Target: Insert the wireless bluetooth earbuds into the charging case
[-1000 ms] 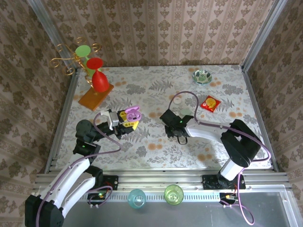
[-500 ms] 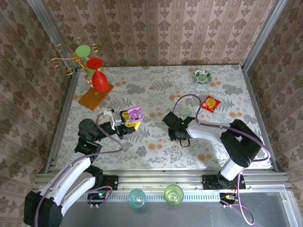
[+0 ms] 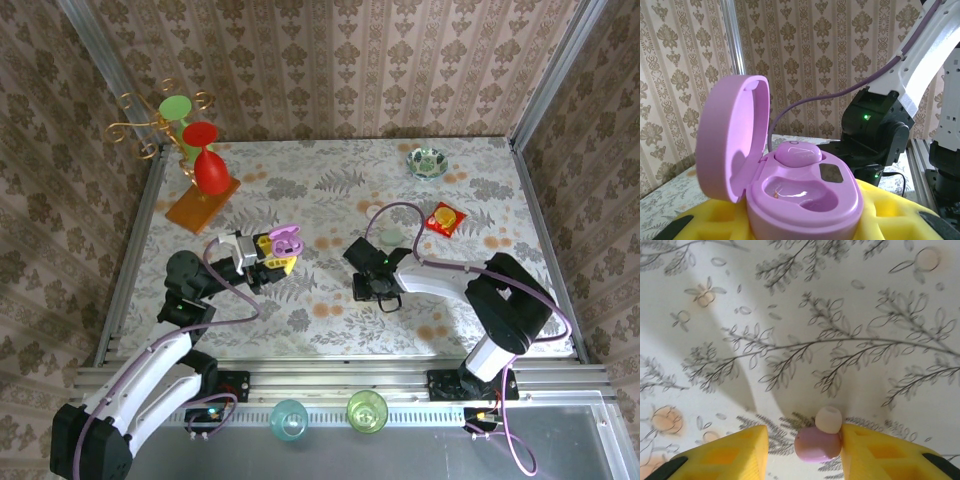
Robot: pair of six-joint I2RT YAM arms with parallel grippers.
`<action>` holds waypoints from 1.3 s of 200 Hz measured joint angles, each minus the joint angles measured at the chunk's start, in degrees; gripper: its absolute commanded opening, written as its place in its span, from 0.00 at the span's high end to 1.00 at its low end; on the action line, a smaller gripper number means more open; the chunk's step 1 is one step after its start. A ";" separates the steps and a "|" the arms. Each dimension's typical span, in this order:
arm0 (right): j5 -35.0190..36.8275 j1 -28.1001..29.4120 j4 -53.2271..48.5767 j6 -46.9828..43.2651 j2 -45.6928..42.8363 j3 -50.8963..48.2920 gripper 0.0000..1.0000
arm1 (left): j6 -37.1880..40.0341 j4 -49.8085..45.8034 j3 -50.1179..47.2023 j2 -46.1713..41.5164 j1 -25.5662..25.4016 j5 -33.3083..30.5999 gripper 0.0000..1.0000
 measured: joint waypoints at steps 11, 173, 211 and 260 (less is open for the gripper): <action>-1.27 0.33 0.09 0.02 -0.52 -0.33 0.58 | 0.13 0.00 0.00 0.00 0.00 -0.02 0.77; 10.99 5.81 -14.64 -34.07 1.36 10.78 0.65 | 1.44 -4.07 0.00 -2.82 1.95 -4.31 0.77; 14.01 6.71 -16.59 -37.27 7.08 13.92 0.69 | 1.46 -4.48 0.00 -2.93 2.34 -4.55 0.77; 15.26 7.56 -17.03 -38.10 11.50 15.67 0.73 | 1.49 -4.98 0.00 -3.08 2.71 -4.74 0.77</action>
